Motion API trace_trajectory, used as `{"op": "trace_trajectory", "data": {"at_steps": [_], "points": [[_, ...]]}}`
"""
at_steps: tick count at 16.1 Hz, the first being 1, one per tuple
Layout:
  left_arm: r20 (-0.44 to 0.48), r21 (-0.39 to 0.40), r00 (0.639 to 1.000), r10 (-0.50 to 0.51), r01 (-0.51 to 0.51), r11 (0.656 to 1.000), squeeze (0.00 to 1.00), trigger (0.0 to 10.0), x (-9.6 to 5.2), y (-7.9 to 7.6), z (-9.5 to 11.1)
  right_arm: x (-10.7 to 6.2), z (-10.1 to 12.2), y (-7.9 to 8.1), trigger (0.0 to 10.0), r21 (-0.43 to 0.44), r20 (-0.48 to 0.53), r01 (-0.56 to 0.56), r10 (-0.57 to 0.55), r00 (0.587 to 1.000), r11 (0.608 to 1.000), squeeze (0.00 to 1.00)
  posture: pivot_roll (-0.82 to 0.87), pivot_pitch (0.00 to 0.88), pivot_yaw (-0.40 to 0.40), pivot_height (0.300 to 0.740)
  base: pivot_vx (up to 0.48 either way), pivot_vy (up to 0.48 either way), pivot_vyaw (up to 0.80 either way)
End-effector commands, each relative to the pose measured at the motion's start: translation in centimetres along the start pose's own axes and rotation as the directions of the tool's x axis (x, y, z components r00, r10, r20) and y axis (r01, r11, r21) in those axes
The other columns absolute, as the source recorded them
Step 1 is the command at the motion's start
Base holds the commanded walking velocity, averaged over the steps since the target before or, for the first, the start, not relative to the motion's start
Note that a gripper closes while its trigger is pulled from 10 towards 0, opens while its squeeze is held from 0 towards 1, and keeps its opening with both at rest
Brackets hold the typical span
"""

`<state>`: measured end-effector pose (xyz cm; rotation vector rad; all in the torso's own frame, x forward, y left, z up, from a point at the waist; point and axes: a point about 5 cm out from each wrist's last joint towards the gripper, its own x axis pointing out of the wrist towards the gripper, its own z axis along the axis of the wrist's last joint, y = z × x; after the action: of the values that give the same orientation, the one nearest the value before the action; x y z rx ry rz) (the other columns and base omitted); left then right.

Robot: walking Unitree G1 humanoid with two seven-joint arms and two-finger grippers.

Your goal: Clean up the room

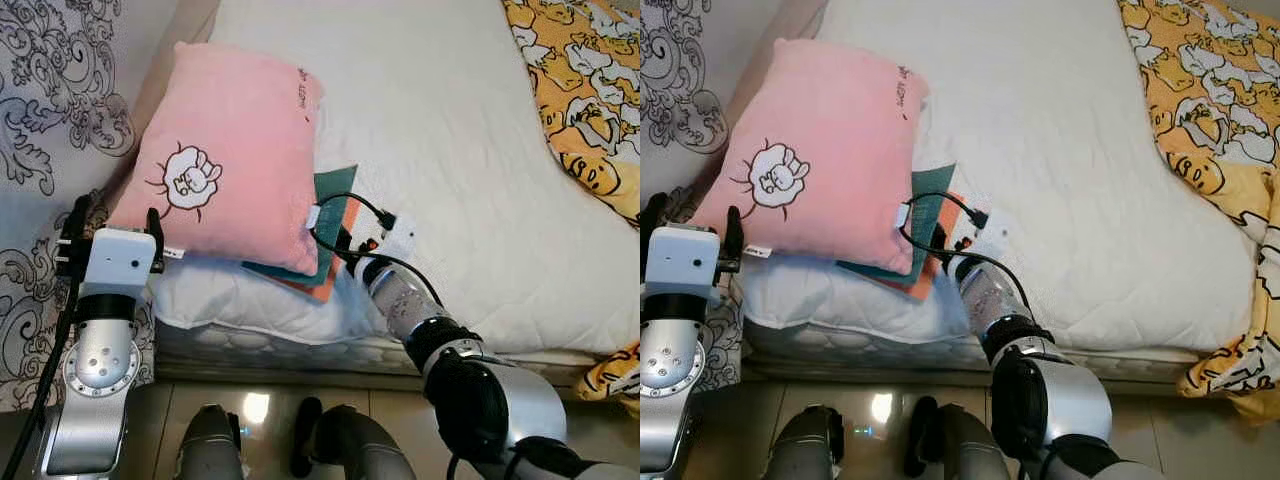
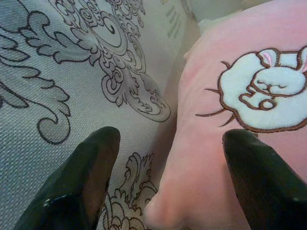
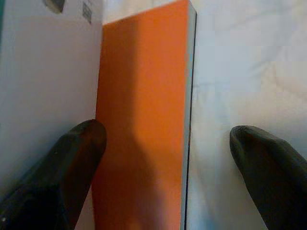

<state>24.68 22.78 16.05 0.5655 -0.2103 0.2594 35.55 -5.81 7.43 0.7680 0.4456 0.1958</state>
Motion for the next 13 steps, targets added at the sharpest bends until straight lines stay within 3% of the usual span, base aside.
{"op": "trace_trajectory", "data": {"at_steps": [1, 8, 10, 11, 12, 13], "points": [[0.009, 0.001, 1.000, -0.011, 0.011, 1.000, 0.00, 10.0, -0.2, -0.2, 0.5, -0.4, -3.2, -0.1, 10.0, 0.064, -0.134, 0.018, -0.009, 0.991, 0.998, 0.00, 0.37, 0.265, -0.227, 0.716, 0.000, 0.000, 0.00], [0.009, -0.056, 1.000, 0.004, -0.003, 0.998, 0.00, 10.0, 0.2, -0.4, 1.0, -1.1, -3.1, -2.2, 10.0, 0.024, -0.230, 0.013, -0.007, 0.973, 1.000, 0.00, 0.35, 0.254, -0.242, 0.716, 0.000, 0.000, 0.00], [0.008, -0.068, 1.000, 0.002, -0.002, 0.998, 0.00, 10.0, 0.2, -0.6, 1.1, -2.3, -3.6, -5.0, 10.0, -0.042, -0.302, 0.045, -0.056, 0.952, 0.998, 0.00, 0.34, 0.246, -0.249, 0.716, 0.000, 0.000, 0.00], [0.008, -0.072, 1.000, 0.002, -0.002, 0.997, 0.00, 10.0, 0.2, -0.7, 1.1, -2.6, -3.2, -6.0, 10.0, -0.138, -0.280, 0.041, -0.079, 0.957, 0.990, 0.00, 0.33, 0.244, -0.249, 0.716, 0.000, 0.000, 0.00], [0.010, -0.080, 1.000, 0.001, 0.000, 0.997, 0.00, 10.0, 0.4, -0.8, 1.1, -3.0, -0.4, -7.0, 10.0, -0.492, -0.093, 0.033, -0.091, 0.992, 0.870, 0.00, 0.31, 0.234, -0.247, 0.716, 0.000, 0.000, 0.00], [0.013, -0.087, 1.000, -0.001, 0.002, 0.996, 0.00, 10.0, 0.6, -1.0, 1.2, -3.3, 2.1, -6.1, 10.0, -0.732, 0.092, 0.068, 0.000, 0.996, 0.677, 0.00, 0.30, 0.224, -0.246, 0.716, 0.000, 0.000, 0.00]]}}
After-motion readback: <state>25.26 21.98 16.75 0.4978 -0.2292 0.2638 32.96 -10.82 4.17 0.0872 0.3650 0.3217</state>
